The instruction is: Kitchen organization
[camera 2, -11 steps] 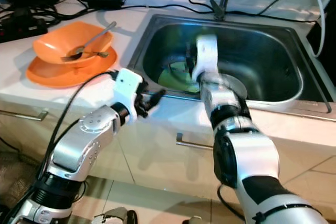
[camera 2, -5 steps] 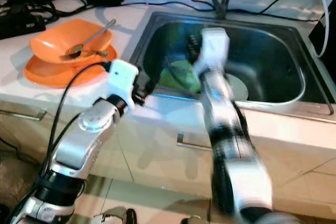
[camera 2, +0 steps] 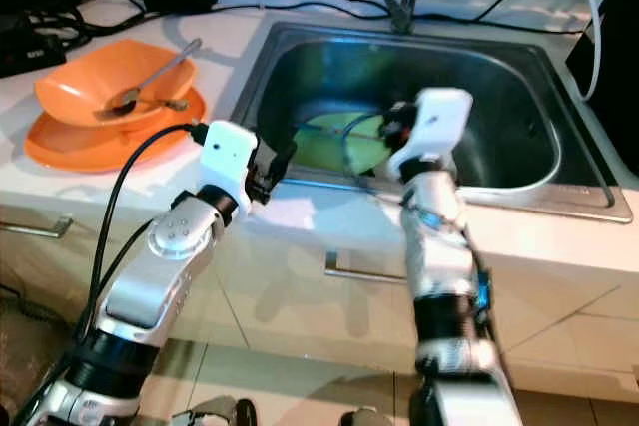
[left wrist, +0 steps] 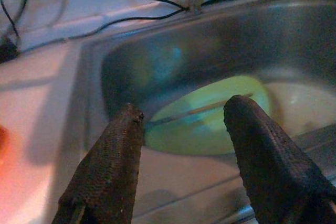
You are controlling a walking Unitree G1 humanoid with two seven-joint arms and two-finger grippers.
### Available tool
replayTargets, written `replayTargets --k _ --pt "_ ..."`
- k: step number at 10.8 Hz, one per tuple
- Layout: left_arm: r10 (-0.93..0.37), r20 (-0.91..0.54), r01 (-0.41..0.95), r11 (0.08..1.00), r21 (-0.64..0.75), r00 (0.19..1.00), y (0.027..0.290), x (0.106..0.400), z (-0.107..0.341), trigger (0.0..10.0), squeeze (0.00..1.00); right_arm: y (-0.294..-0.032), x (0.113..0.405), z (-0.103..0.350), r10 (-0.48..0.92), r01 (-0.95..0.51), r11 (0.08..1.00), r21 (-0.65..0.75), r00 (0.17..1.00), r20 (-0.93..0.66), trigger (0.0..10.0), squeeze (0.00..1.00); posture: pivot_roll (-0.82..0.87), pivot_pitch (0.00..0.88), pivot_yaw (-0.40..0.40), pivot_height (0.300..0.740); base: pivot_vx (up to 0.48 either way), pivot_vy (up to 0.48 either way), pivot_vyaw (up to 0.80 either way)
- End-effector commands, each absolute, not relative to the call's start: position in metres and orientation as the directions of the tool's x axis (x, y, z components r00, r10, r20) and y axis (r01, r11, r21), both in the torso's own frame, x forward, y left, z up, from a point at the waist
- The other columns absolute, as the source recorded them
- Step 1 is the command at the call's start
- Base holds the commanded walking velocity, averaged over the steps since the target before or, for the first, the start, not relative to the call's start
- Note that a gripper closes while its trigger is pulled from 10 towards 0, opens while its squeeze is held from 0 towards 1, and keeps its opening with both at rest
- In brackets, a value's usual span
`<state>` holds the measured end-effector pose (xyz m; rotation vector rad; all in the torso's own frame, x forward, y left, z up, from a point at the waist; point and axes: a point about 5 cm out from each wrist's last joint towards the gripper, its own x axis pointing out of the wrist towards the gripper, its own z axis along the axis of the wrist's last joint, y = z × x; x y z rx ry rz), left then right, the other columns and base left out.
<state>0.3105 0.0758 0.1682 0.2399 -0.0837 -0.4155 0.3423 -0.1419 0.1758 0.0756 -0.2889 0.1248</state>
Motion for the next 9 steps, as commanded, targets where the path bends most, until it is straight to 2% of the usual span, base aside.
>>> replayTargets --k 1,2,4,6,9 --pt "-0.391 0.054 0.337 0.847 0.411 0.919 0.079 0.309 0.176 10.0 0.0 -0.132 0.338 0.166 0.156 -0.172 0.984 0.046 0.957 0.244 10.0 0.0 0.04 0.07 0.007 0.74 0.0 0.0 0.0" --pt "-0.335 0.104 0.216 0.785 0.58 0.936 0.09 0.311 0.192 10.0 0.0 -0.125 0.335 0.16 0.176 -0.193 0.98 0.055 0.959 0.221 10.0 0.0 0.06 0.063 0.006 0.74 0.0 0.0 0.0" --pt "-0.291 0.154 0.068 0.63 0.774 0.944 0.106 0.313 0.203 10.0 0.0 -0.122 0.335 0.16 0.179 -0.201 0.976 0.084 0.961 0.212 10.0 0.0 0.08 0.053 0.002 0.74 0.0 0.0 0.0" --pt "-0.246 0.173 -0.022 0.516 0.856 0.954 0.117 0.315 0.205 10.0 0.0 -0.119 0.335 0.16 0.191 -0.213 0.973 0.09 0.96 0.207 10.0 0.0 0.08 0.042 0.0 0.74 0.0 0.0 0.0" --pt "-0.203 0.123 -0.015 0.464 0.886 0.971 0.125 0.318 0.194 10.0 0.0 -0.121 0.336 0.162 0.183 -0.206 0.974 0.097 0.962 0.205 10.0 0.0 0.08 0.051 -0.003 0.74 0.0 0.0 0.0"
